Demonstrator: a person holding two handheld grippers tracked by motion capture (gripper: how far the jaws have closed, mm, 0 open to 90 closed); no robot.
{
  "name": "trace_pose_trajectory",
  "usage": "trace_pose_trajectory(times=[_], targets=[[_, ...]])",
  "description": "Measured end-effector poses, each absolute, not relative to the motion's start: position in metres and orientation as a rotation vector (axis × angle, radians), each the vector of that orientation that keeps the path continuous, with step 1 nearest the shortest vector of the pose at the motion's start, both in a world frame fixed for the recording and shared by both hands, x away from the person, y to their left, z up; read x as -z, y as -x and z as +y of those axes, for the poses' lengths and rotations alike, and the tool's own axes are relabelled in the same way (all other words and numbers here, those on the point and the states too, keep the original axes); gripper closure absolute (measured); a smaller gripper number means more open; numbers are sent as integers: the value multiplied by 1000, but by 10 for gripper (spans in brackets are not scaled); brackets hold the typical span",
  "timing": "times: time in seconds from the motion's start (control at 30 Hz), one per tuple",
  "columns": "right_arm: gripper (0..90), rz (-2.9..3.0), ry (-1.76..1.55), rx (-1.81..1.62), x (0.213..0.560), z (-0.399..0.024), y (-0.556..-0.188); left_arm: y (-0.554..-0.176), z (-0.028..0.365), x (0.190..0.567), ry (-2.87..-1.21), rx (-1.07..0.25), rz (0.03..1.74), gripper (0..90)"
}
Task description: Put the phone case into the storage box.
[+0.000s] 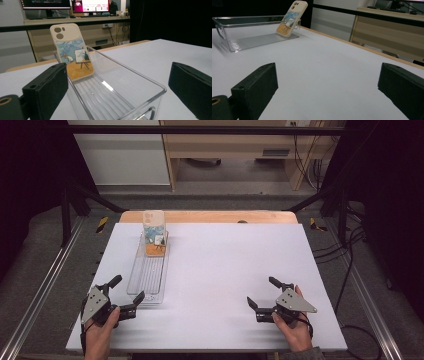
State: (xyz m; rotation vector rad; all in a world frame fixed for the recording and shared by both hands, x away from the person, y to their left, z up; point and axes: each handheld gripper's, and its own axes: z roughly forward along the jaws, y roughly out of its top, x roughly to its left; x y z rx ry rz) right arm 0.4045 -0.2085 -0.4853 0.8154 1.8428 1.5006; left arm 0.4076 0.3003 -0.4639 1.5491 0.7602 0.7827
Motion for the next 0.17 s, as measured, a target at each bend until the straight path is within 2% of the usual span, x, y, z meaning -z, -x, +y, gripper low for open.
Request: trace_pose_trajectory(times=[0.17], targets=[[27,1862,-837,-1461,490,-204,-409,-407,301,463,-1544,-784,766,24]])
